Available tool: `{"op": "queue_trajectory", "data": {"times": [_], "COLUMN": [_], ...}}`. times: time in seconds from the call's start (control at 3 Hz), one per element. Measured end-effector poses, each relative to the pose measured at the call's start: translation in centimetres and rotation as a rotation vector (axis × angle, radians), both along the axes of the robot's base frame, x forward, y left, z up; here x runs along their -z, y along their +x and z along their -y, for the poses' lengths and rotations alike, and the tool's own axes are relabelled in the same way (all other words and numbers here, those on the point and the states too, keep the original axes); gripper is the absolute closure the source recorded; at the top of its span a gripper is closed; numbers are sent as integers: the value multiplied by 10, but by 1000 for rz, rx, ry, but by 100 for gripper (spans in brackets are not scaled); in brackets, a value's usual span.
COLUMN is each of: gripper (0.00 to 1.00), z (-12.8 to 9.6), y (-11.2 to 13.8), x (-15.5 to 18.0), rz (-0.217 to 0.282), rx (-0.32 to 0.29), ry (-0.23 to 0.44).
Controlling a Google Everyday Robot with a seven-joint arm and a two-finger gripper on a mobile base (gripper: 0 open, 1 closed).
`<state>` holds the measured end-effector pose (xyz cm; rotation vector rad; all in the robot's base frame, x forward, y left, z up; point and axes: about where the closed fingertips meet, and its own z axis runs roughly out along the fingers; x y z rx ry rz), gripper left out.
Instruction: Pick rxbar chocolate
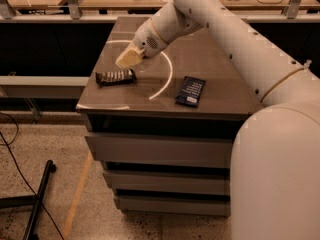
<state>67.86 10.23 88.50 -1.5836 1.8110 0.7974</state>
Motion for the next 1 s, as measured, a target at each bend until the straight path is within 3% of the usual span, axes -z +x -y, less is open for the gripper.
{"op": "queue_trajectory", "data": {"times": [0.33, 0.67, 1.0], "gripper": [13, 0, 2], "z": [4, 1, -1], "y": [0, 0, 0], "x": [5, 18, 32], "rz": [-5, -12, -22], "rx": [-23, -38, -45], "ry": [11, 12, 0]}}
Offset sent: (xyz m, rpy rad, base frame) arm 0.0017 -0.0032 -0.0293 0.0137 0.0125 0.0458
